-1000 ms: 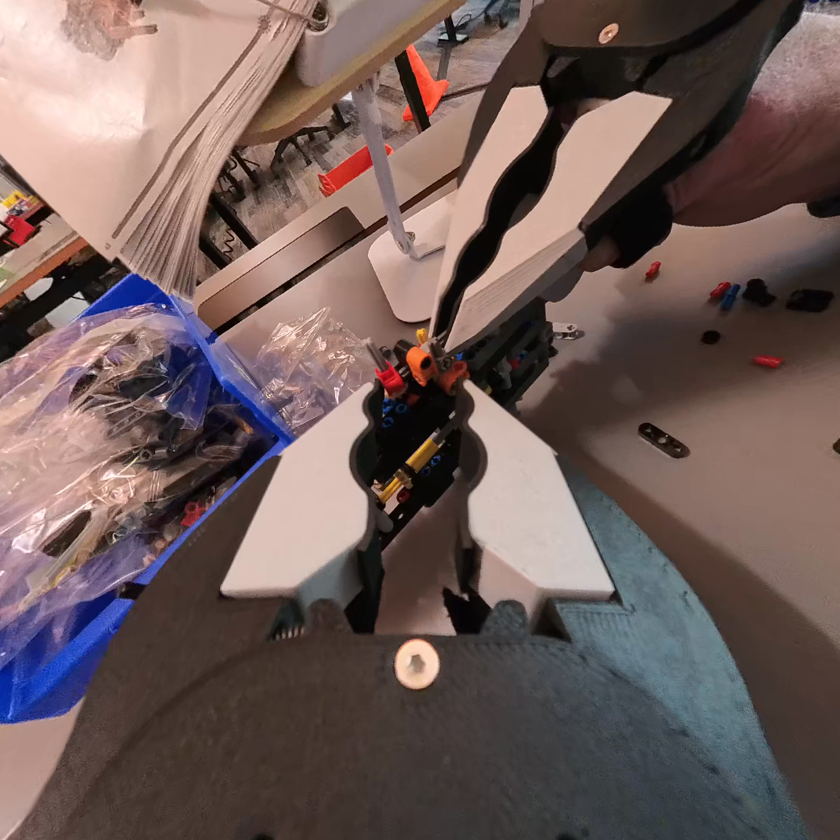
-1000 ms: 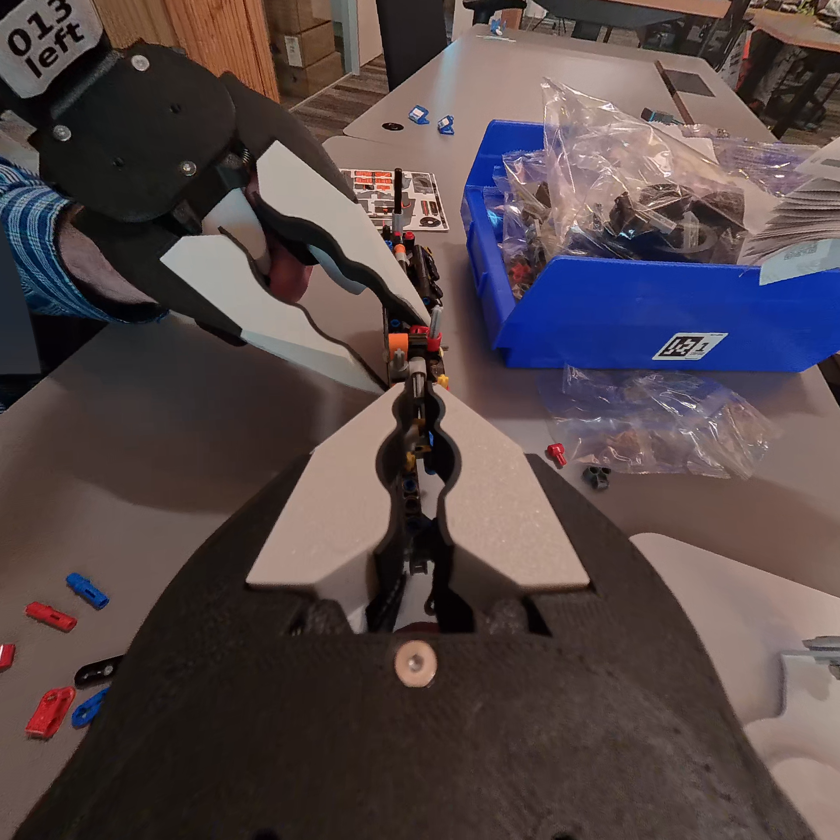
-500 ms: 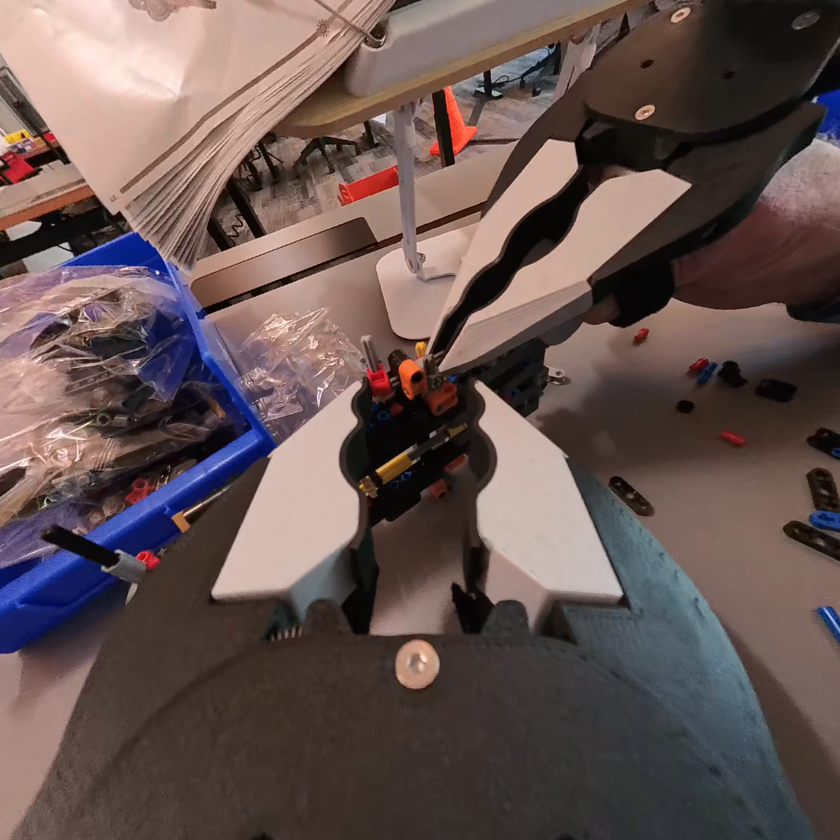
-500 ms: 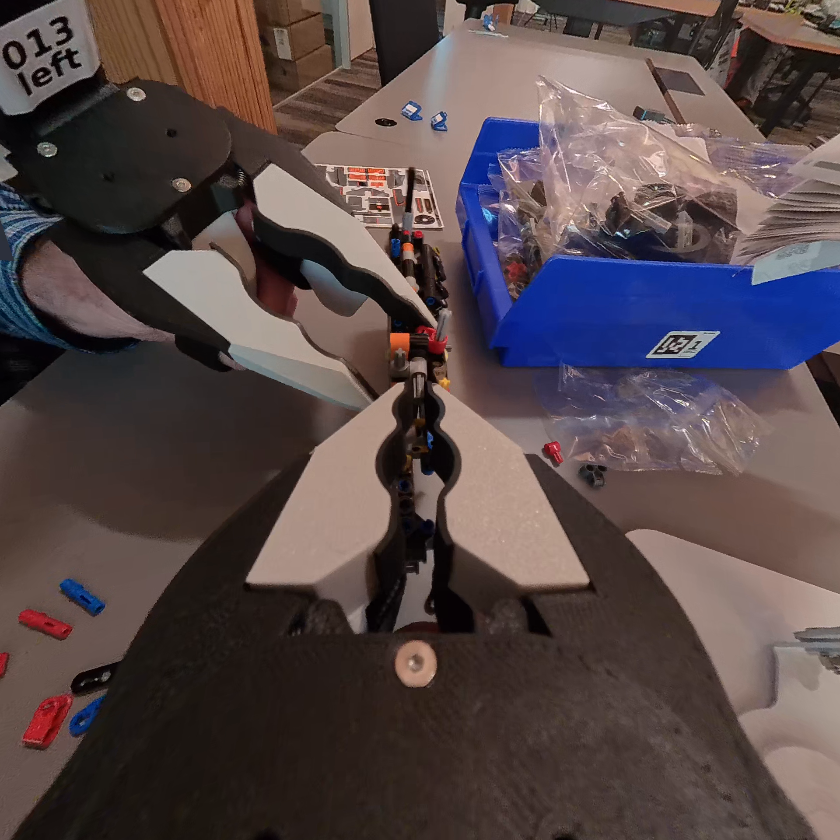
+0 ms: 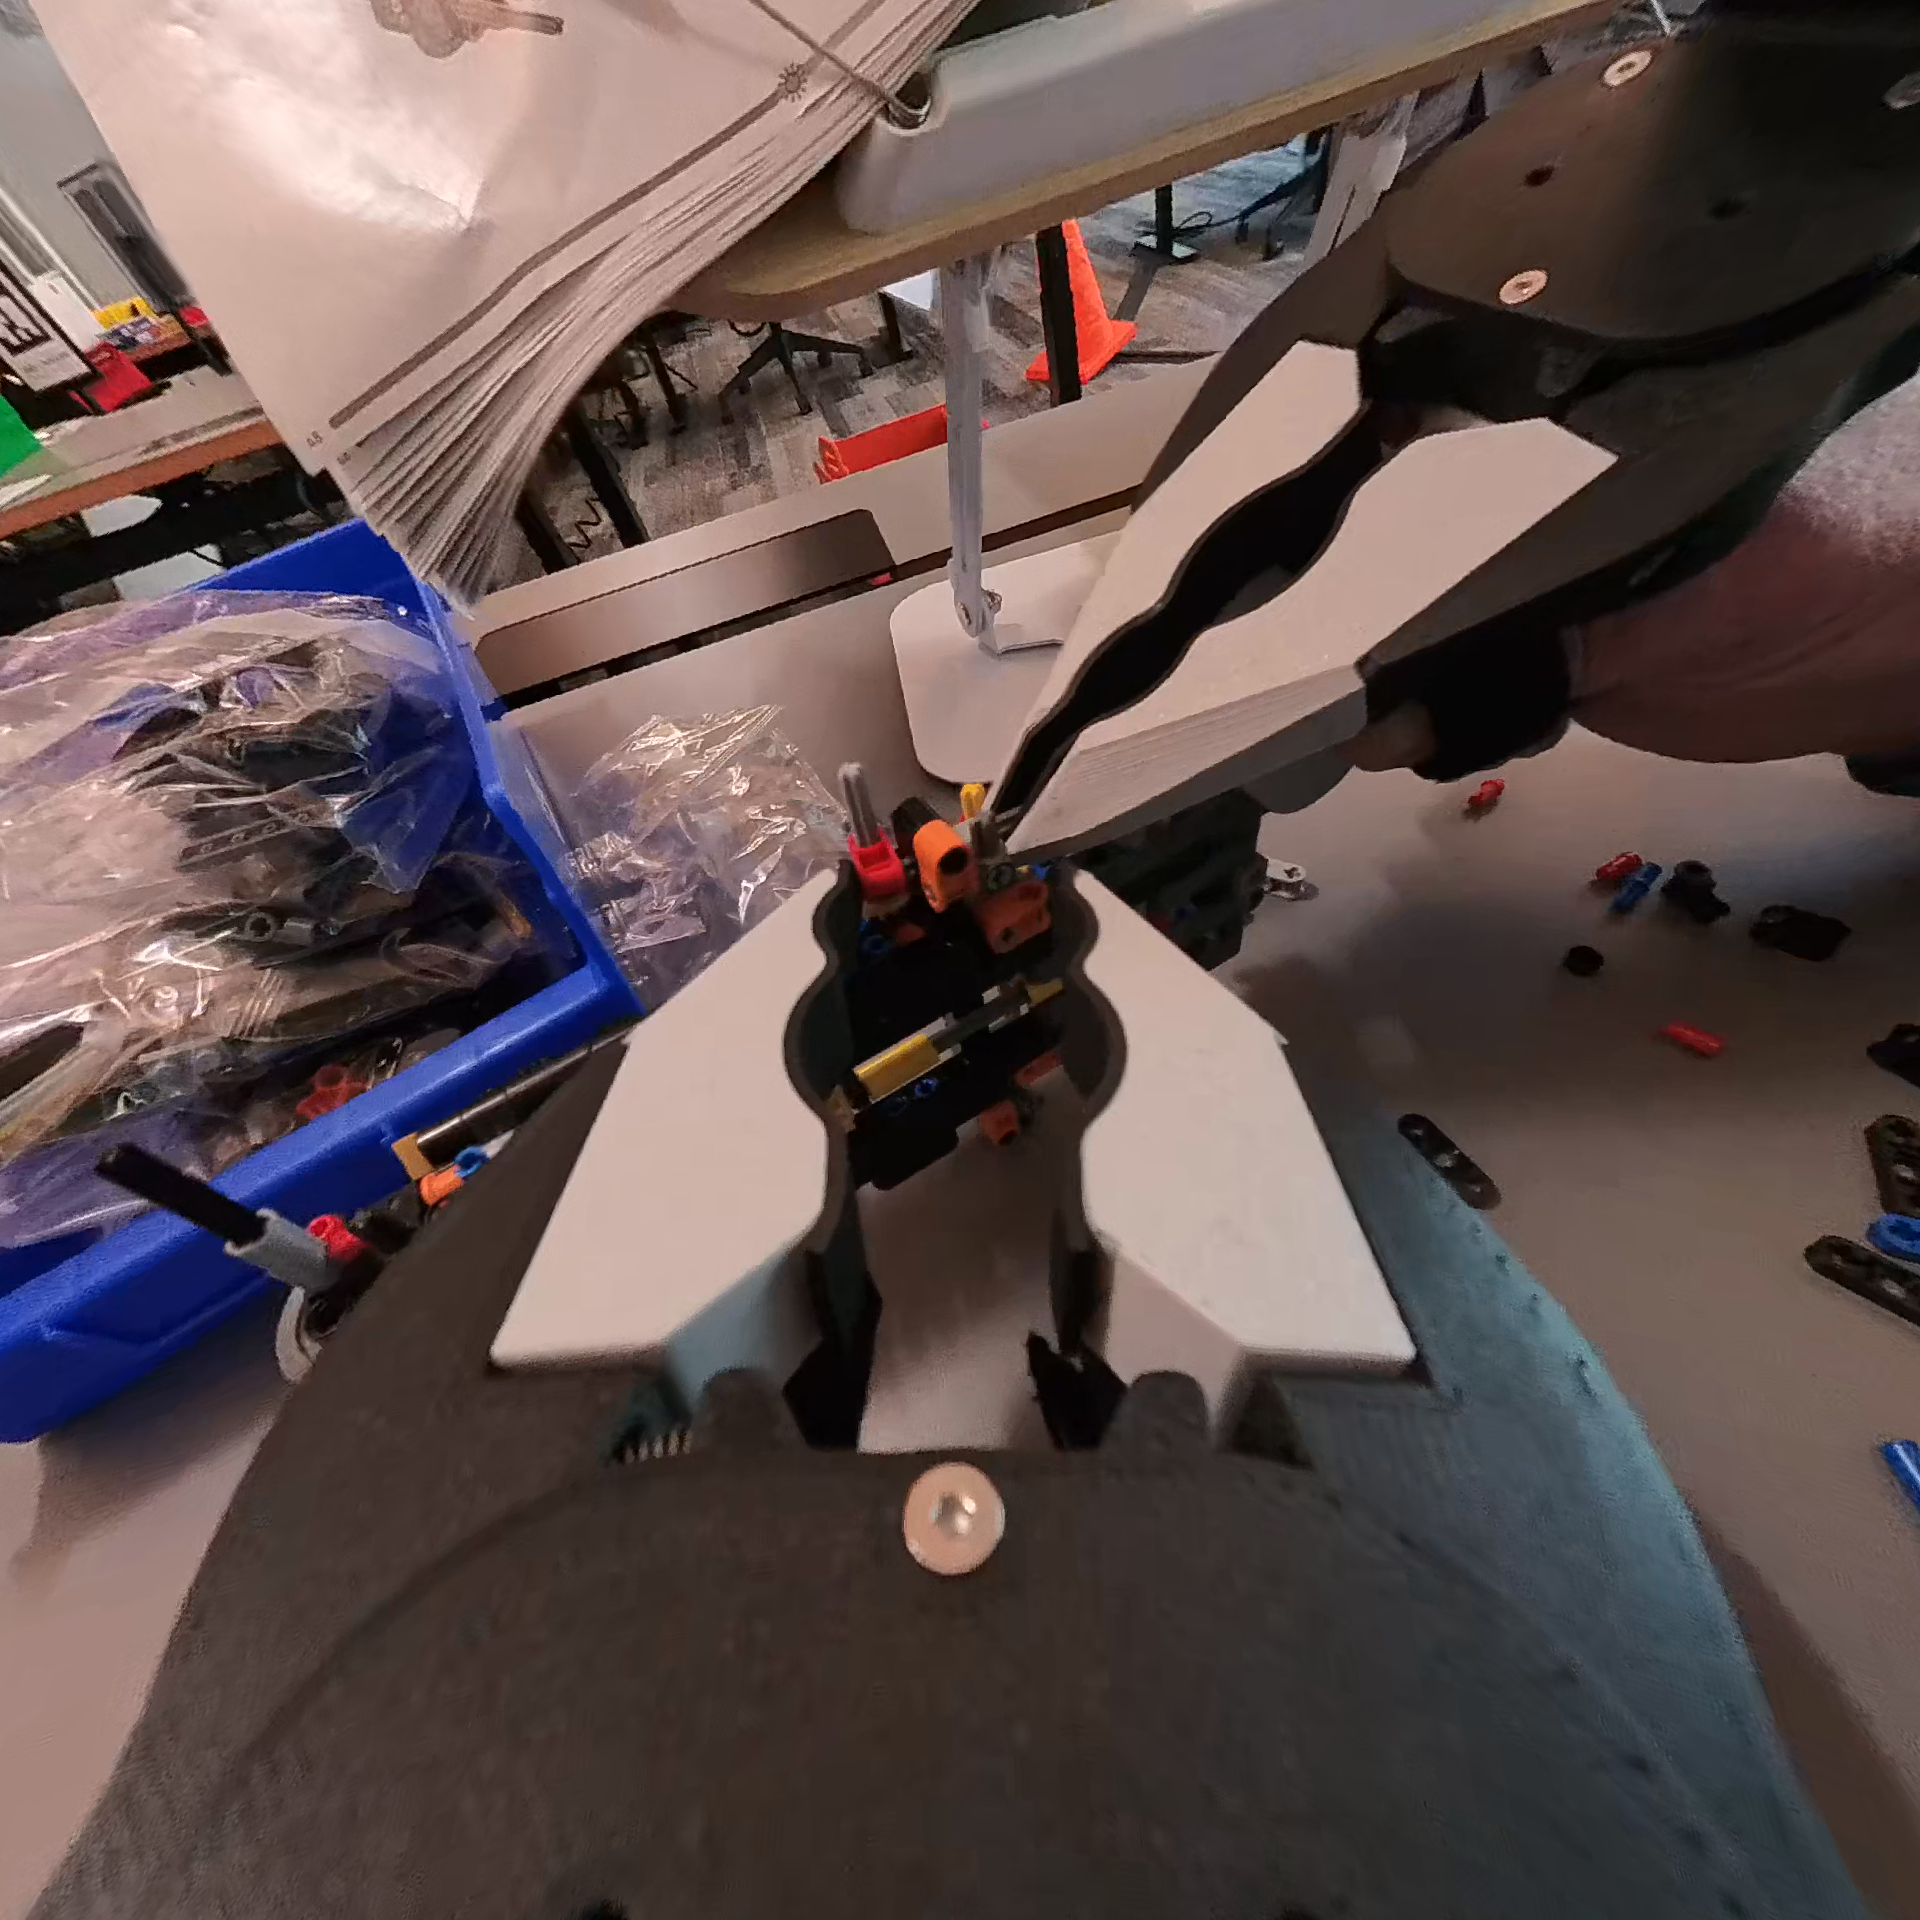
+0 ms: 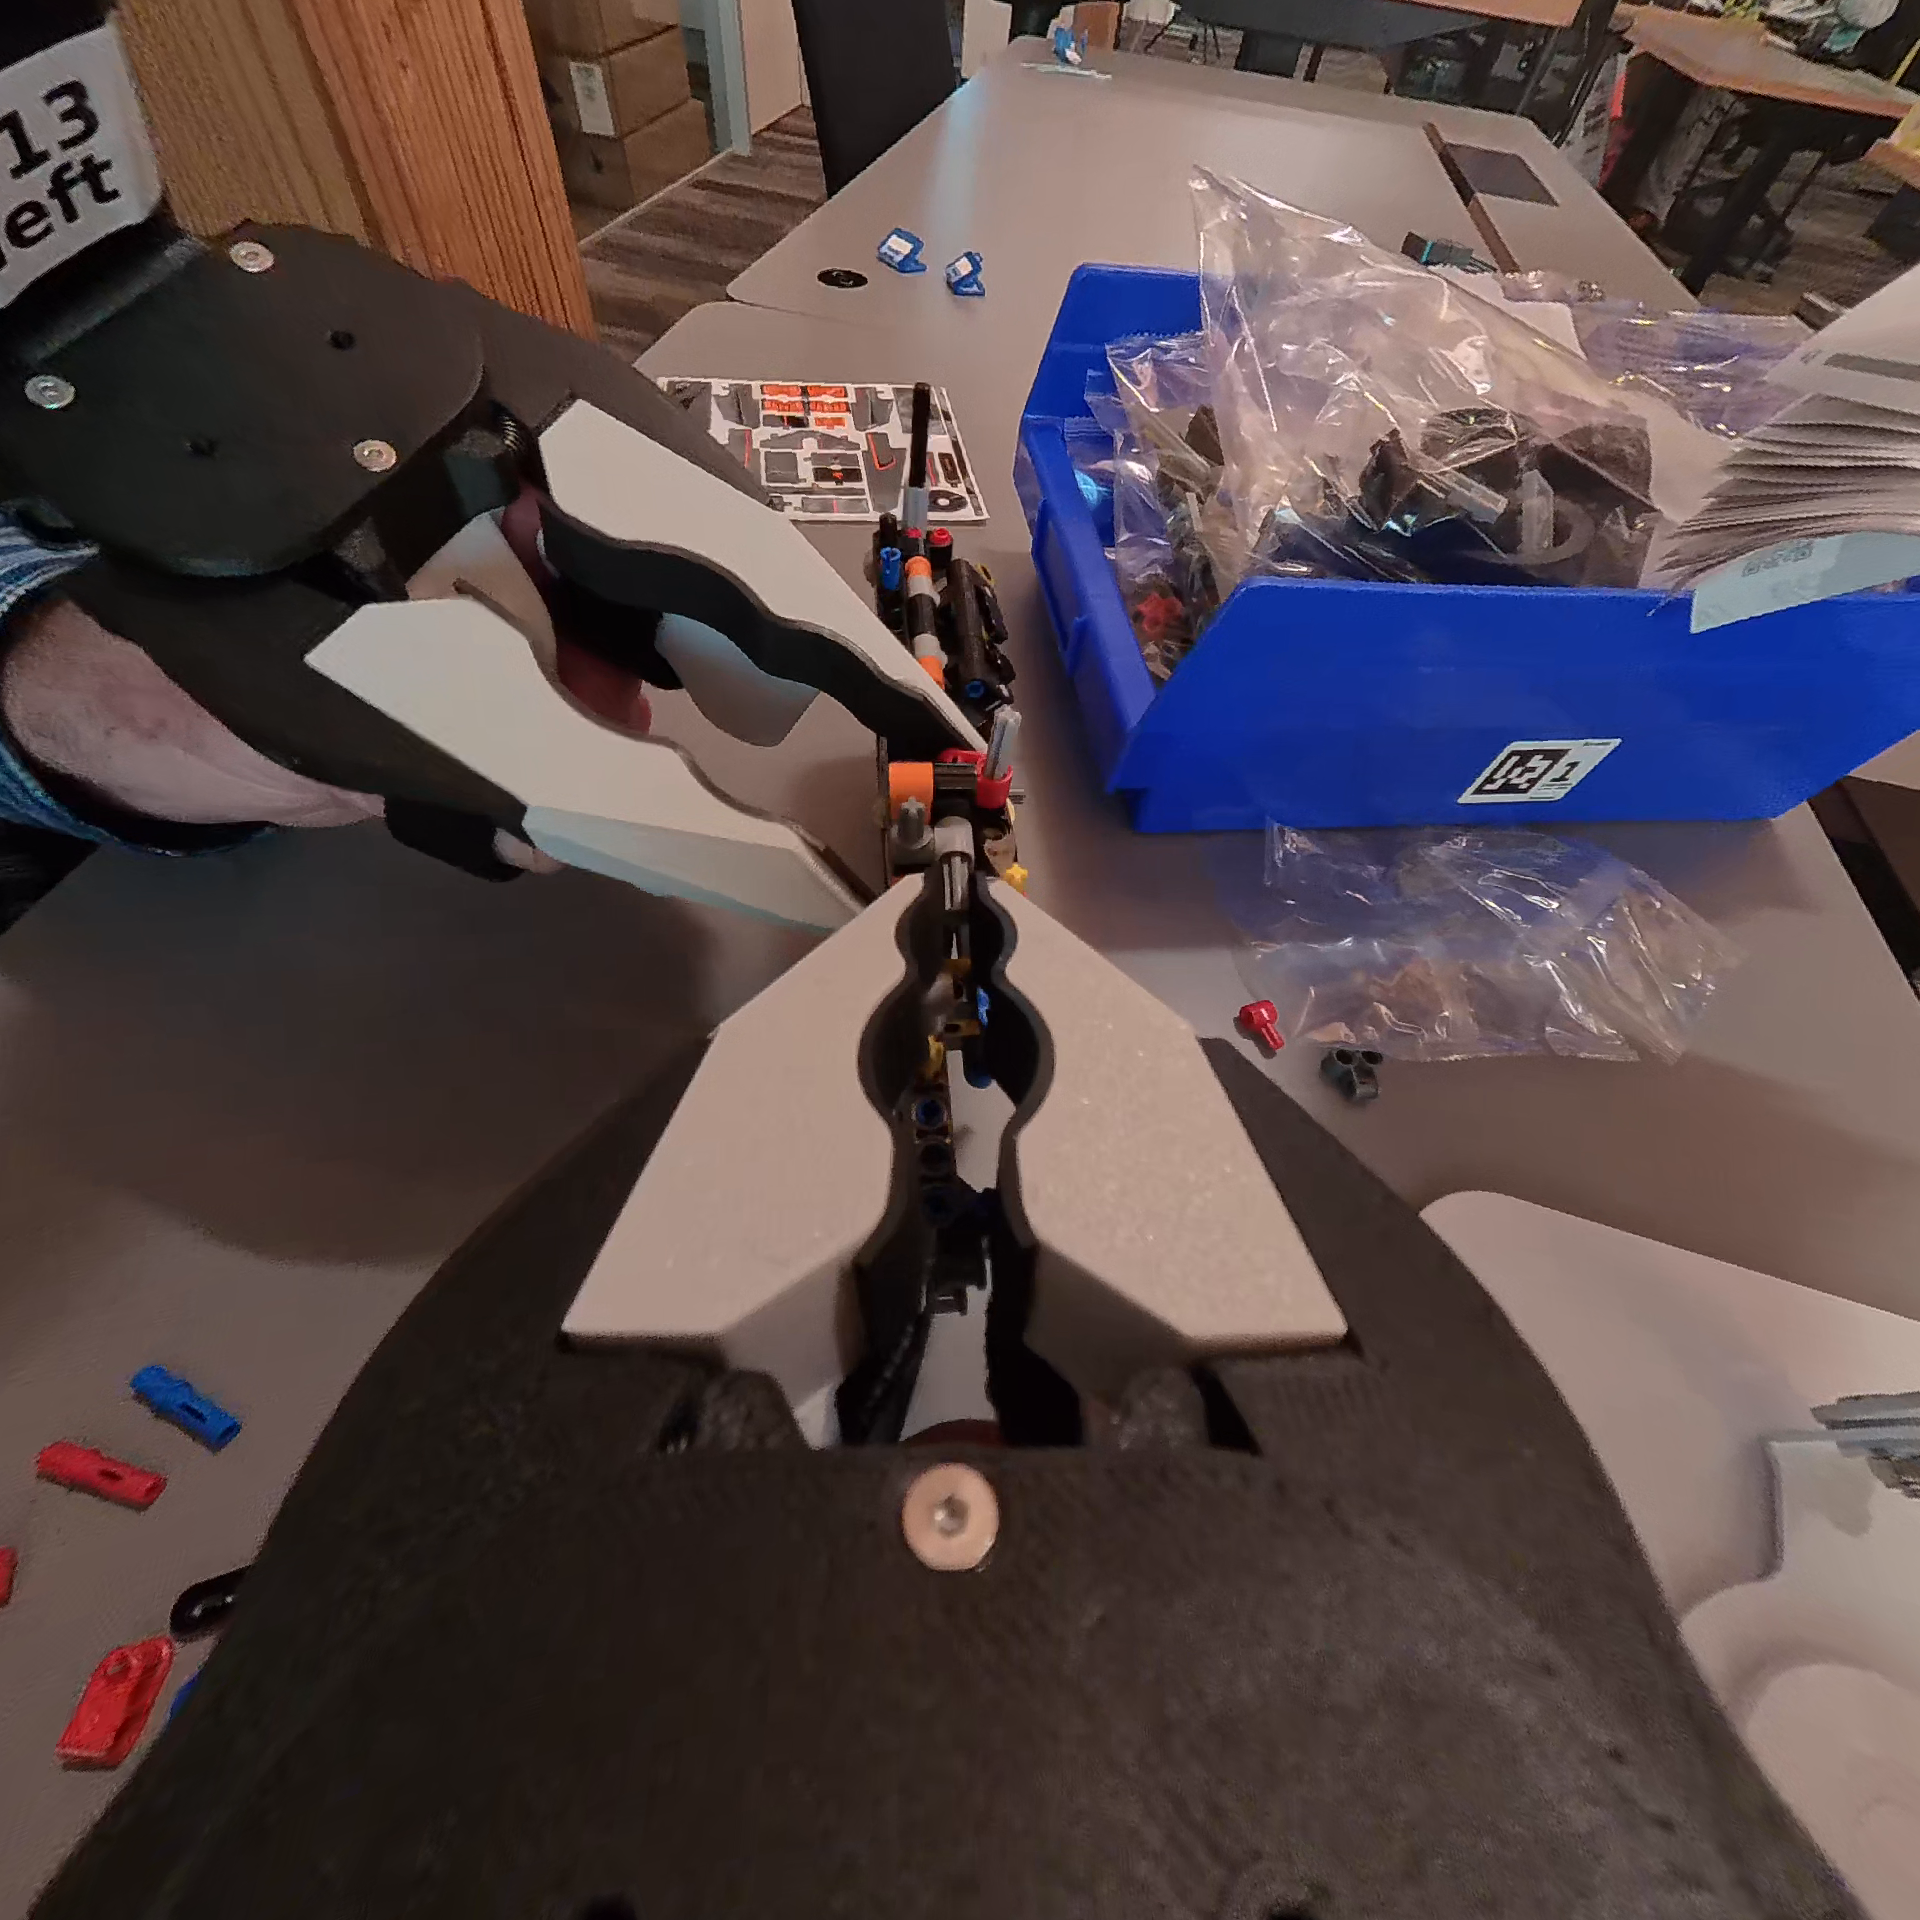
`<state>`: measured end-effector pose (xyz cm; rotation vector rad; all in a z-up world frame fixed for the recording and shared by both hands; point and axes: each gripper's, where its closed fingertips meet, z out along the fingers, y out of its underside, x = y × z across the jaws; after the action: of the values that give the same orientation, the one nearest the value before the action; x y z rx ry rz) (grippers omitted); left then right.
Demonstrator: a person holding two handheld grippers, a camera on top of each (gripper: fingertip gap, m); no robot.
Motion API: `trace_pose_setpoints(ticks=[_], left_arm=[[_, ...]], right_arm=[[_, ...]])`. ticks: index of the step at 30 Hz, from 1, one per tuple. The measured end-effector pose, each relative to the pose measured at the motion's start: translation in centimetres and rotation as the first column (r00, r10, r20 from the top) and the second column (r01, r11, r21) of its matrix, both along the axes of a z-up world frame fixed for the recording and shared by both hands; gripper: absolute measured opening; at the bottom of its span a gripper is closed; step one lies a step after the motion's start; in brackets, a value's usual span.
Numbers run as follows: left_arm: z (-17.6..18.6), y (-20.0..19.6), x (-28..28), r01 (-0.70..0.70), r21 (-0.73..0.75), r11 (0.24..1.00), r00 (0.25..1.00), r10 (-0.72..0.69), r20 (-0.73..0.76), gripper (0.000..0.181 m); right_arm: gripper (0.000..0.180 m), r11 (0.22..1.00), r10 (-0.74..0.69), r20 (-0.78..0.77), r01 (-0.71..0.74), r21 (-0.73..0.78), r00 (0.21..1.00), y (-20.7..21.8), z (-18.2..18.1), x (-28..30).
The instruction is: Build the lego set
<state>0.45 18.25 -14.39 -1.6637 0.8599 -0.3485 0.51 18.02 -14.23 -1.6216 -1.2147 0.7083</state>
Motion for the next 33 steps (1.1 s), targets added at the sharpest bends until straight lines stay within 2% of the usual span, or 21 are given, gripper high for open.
trace_pose_setpoints(ticks=[19, 33], left_arm=[[-0.02, 0.28, -0.17, -0.112, -0.015, 0.994, 0.993, 0.112, 0.033, 0.030], [0.00, 0.02, -0.01, -0.041, -0.059, 0.997, 0.993, 0.047, 0.110, 0.030]], right_arm=[[0.001, 0.995, -0.084, -0.007, 0.084, 0.053, 0.996, 0.22, 0.09, -0.13], [0.001, 0.998, -0.045, -0.004, 0.045, 0.046, 0.999, -0.14, 0.12, -0.14]])
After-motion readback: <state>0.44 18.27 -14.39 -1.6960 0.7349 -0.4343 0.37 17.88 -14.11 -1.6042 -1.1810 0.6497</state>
